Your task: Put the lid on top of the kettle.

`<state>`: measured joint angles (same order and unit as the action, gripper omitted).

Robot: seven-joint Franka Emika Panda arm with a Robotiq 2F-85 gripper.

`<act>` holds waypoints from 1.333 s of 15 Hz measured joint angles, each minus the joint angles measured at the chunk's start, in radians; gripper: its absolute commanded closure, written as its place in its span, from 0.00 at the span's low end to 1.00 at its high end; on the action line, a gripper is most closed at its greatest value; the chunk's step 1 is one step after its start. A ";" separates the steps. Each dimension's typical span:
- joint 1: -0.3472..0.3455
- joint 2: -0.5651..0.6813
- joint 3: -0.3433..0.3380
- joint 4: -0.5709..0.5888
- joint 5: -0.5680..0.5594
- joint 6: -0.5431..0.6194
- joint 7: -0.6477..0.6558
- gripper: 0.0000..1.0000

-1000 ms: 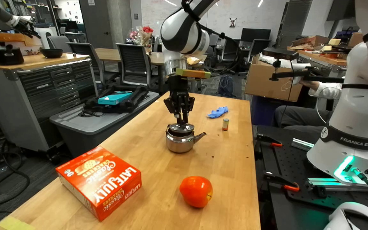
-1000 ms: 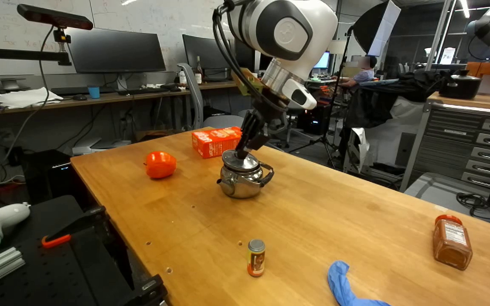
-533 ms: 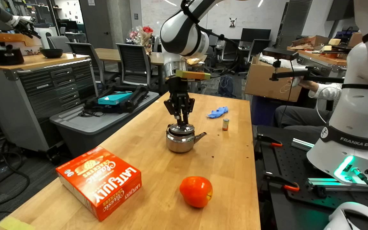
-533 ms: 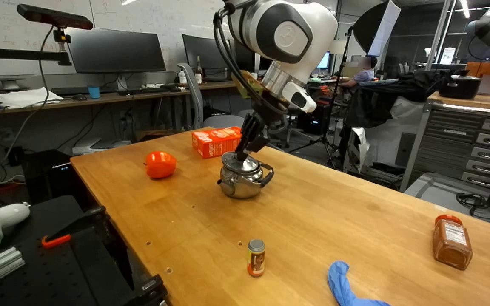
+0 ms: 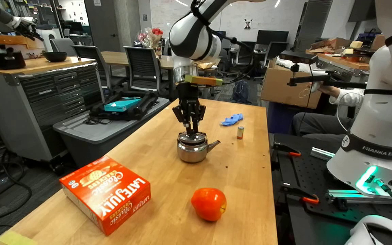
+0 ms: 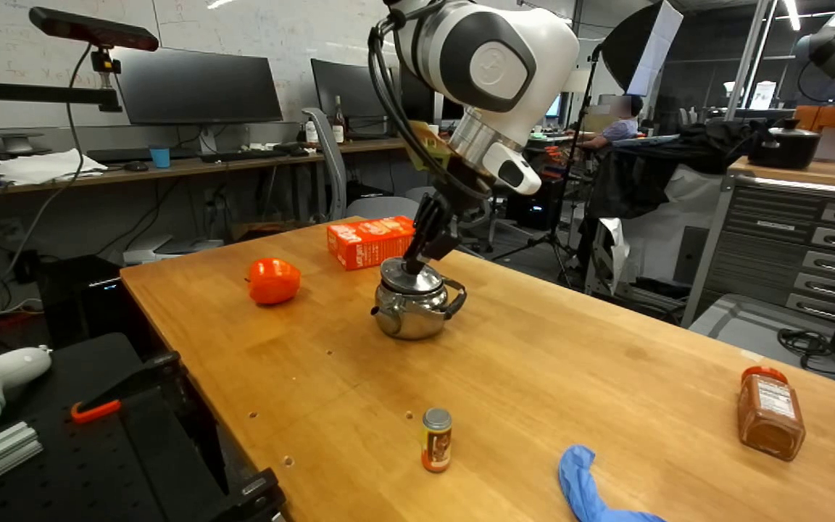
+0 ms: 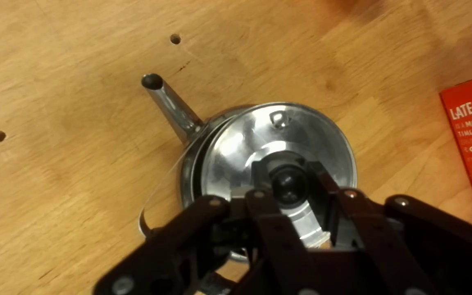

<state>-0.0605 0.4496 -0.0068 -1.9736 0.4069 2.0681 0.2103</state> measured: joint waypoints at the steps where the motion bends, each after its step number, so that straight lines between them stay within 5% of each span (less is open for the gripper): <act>1: 0.000 0.000 -0.001 0.001 0.000 0.001 0.000 0.86; 20: -0.015 0.016 -0.024 0.011 -0.002 0.038 0.007 0.86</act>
<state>-0.0752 0.4659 -0.0305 -1.9631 0.4045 2.1062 0.2171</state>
